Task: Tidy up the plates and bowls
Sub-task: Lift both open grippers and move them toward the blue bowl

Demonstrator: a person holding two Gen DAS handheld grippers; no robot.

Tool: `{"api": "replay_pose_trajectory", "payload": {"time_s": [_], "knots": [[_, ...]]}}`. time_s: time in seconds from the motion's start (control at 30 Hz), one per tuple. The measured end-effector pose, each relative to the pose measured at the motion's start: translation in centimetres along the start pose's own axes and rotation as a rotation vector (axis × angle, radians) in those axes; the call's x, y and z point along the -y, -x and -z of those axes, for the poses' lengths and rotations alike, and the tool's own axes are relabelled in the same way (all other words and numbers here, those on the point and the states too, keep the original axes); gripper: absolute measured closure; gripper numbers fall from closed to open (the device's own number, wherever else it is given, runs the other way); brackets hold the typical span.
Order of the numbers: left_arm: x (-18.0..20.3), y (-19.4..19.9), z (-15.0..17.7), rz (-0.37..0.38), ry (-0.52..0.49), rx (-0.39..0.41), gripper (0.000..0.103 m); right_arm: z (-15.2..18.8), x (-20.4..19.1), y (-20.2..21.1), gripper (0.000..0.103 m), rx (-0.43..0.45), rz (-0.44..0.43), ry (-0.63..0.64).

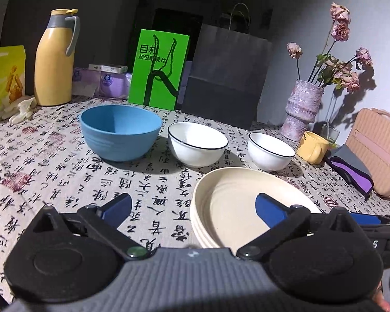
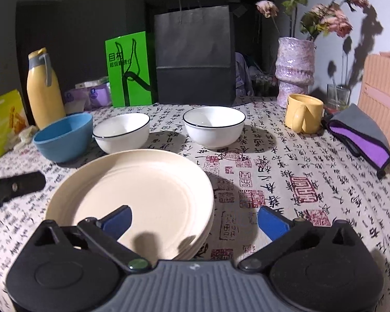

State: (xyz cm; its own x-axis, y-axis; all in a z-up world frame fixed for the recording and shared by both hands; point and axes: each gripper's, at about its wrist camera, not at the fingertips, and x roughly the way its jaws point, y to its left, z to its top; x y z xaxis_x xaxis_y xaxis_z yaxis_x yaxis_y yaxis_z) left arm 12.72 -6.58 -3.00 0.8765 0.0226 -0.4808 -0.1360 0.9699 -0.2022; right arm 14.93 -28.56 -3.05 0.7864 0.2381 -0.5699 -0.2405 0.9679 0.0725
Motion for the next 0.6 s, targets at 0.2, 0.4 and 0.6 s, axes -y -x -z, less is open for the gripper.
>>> {"api": "replay_pose_trajectory", "payload": {"time_s": [0.2,0.4,0.6], "knots": [[-1.0,1.1,0.2,-0.011,0.026,0.002,0.000,0.3,0.0,0.8,0.000,0.012,-0.015,-0.030],[-1.8,2.3,0.2,-0.019,0.043,0.000,0.000,0.5,-0.6,1.8,0.000,0.018,-0.019,-0.032],[-2.5,3.9,-0.2,-0.023,0.038,0.019,0.000,0.4,-1.7,3.2,0.000,0.031,-0.029,-0.026]]}}
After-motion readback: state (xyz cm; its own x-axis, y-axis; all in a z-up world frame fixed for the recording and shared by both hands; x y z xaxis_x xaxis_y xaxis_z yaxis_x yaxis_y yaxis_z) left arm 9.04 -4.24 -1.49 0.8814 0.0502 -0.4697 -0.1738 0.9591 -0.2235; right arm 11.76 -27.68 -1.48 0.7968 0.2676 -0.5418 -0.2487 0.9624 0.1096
